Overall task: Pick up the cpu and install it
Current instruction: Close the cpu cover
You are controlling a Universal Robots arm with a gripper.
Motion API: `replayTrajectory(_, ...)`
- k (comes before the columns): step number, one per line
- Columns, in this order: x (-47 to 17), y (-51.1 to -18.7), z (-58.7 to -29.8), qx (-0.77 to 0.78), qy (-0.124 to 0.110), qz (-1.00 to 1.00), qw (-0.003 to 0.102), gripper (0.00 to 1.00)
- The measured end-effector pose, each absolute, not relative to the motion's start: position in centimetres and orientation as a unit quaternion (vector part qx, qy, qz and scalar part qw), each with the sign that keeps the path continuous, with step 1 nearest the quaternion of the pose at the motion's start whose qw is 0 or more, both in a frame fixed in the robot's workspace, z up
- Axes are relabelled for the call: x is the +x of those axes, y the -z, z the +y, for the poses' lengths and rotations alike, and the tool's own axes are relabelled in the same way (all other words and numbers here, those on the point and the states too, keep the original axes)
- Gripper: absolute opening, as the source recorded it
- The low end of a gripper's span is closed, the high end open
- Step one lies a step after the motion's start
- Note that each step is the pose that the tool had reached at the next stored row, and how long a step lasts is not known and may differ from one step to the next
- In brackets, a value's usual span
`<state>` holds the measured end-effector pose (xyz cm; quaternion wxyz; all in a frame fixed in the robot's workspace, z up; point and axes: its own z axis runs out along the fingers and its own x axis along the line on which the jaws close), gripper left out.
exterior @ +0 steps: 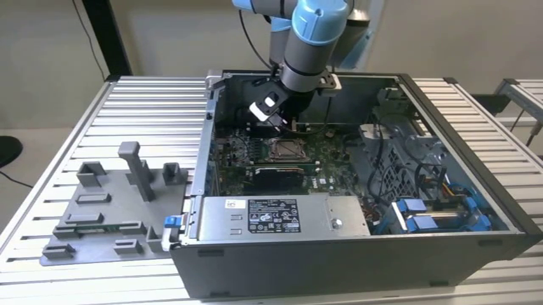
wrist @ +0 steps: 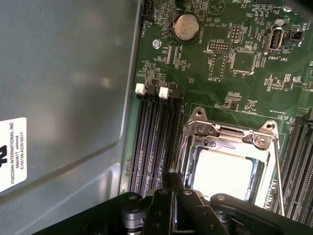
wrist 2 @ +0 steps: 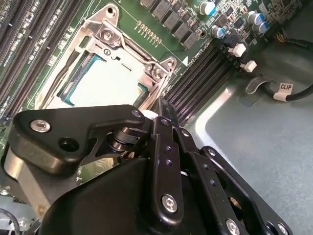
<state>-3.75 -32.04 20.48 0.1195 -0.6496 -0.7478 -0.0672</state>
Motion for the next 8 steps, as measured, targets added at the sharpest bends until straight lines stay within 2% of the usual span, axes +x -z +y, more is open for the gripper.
replayTrajectory(8, -3.39, -20.42, -32.04, -0.65, 0.066, -0.748, 0.118, 0.0)
